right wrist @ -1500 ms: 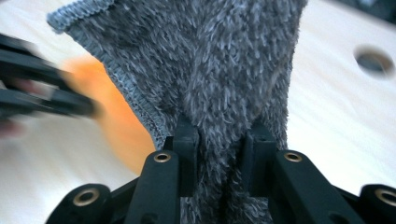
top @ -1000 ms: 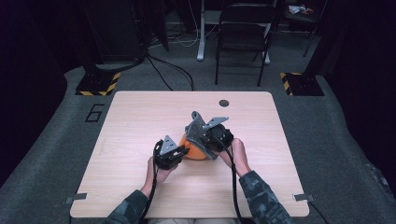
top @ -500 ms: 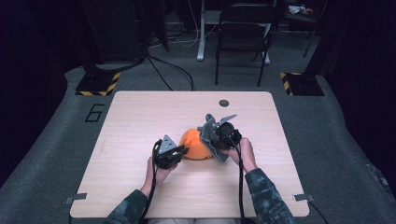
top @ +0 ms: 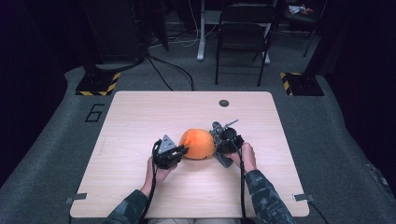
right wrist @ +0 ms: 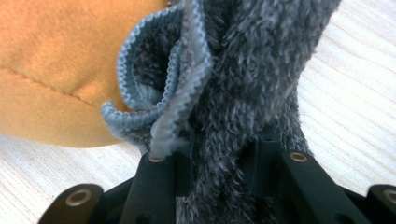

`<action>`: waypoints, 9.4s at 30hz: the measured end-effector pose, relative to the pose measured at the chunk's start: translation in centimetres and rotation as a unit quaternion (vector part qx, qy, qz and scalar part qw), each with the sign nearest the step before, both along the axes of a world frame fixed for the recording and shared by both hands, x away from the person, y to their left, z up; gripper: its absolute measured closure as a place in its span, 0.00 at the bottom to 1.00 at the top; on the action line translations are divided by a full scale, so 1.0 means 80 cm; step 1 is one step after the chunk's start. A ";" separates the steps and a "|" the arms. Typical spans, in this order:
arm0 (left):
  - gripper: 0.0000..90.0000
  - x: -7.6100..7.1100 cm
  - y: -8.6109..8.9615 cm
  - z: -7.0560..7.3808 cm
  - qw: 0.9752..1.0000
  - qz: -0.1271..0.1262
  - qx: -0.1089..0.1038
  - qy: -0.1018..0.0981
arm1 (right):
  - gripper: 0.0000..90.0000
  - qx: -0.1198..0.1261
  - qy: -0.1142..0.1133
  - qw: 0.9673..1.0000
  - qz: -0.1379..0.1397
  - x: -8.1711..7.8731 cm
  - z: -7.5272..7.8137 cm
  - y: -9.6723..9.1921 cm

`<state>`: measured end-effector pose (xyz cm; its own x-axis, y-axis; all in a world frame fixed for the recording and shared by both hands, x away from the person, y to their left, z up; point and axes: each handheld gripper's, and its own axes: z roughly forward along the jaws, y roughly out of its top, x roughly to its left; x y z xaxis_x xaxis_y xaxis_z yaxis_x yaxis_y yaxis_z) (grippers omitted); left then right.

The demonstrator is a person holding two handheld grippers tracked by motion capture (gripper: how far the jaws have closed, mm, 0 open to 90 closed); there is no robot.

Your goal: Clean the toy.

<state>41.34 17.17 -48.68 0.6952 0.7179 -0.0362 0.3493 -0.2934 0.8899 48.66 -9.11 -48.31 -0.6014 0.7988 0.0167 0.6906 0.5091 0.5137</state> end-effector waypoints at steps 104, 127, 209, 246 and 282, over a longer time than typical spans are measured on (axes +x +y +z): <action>0.84 0.004 -0.001 0.002 1.000 0.002 0.014 0.020 | 0.78 0.059 -0.085 0.994 0.030 -0.025 0.083 0.010; 0.84 0.003 -0.002 0.002 1.000 -0.001 0.017 0.013 | 0.76 0.009 -0.072 0.996 0.047 -0.024 0.056 0.028; 0.89 0.001 -0.015 0.023 0.998 -0.012 0.040 -0.051 | 0.80 0.067 -0.150 0.986 0.041 -0.053 0.130 0.024; 0.89 -0.005 -0.023 0.020 0.996 -0.035 0.057 -0.059 | 0.80 0.032 -0.140 0.984 0.106 -0.068 0.125 0.066; 0.39 0.016 -0.038 0.038 0.994 -0.033 0.092 -0.051 | 0.82 0.023 -0.140 0.989 0.044 -0.037 0.089 0.040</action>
